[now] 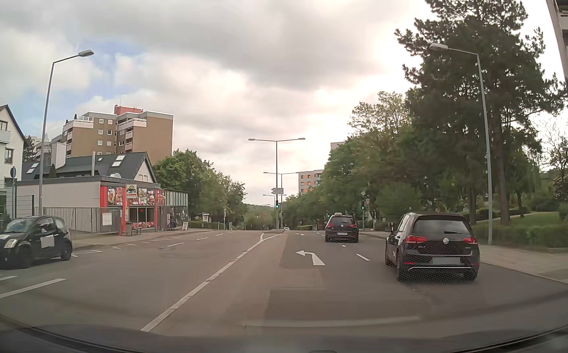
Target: Follow the waypoints while adhering to traffic rules and regulations
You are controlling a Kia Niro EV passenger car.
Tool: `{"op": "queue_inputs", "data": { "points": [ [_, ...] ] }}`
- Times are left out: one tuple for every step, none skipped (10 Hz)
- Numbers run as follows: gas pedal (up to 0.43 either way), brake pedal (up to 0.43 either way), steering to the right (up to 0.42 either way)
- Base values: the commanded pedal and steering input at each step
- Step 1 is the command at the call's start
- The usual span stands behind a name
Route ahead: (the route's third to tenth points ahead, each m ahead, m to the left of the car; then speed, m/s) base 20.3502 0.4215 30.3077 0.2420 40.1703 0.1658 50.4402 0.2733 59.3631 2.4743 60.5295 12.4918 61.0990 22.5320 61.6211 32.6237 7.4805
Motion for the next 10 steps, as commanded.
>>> {"op": "queue_inputs", "data": {
  "points": [
    [0.248, 0.000, 0.004],
    [0.248, 0.000, 0.004],
    [0.248, 0.000, 0.004],
    [0.248, 0.000, 0.004],
    [0.248, 0.000, 0.004],
    [0.240, 0.000, 0.004],
    [0.220, 0.000, 0.004],
    [0.209, 0.000, 0.004],
    [0.177, 0.000, 0.002],
    [0.169, 0.000, 0.000]
  ]
}}
